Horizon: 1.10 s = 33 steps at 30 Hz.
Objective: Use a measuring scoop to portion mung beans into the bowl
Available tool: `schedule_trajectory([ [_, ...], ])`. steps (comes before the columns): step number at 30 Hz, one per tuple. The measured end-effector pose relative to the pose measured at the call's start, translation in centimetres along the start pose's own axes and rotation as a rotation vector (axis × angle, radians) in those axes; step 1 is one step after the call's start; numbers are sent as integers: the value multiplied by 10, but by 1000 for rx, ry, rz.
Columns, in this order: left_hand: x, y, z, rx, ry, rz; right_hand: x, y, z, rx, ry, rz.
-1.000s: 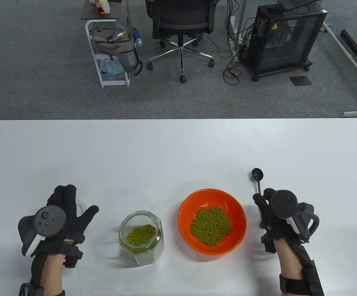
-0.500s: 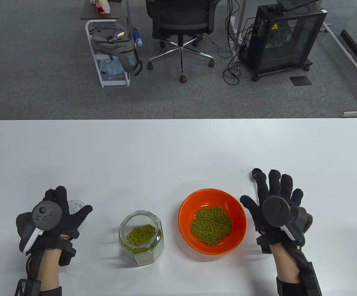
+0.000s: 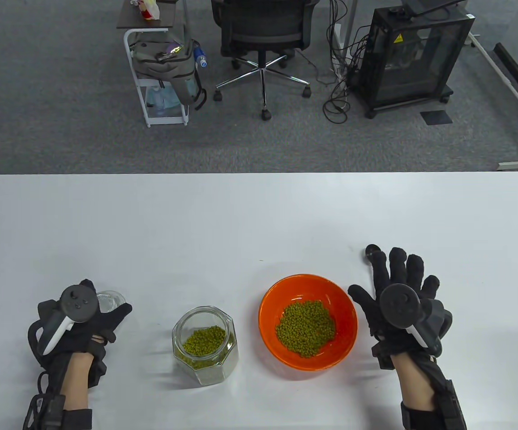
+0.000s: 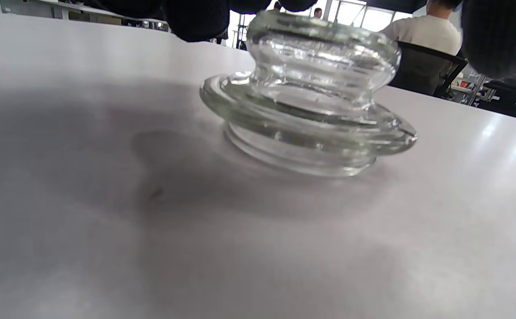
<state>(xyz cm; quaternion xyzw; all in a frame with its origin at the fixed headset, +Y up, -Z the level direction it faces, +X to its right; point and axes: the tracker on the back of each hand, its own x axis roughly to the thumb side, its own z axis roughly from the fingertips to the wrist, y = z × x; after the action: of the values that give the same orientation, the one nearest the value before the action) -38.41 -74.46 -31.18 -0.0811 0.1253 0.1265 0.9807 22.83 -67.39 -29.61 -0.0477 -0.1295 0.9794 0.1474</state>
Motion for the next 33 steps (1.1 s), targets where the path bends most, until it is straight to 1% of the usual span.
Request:
schedule_trajectory([
  [5, -4, -5, -3, 14, 23, 26, 0, 0, 0, -2, 11, -1],
  [8, -4, -8, -5, -3, 25, 19, 0, 1, 0, -4, 20, 4],
  [15, -3, -8, -6, 8, 27, 25, 0, 0, 0, -1, 28, 7],
  [22, 2, -8, -7, 38, 17, -14, 1, 1, 0, 12, 35, 9],
  [26, 5, -7, -8, 76, 6, -66, 1, 1, 0, 15, 35, 12],
  [33, 10, -5, -5, 117, -1, -83, 1, 2, 0, 14, 37, 9],
])
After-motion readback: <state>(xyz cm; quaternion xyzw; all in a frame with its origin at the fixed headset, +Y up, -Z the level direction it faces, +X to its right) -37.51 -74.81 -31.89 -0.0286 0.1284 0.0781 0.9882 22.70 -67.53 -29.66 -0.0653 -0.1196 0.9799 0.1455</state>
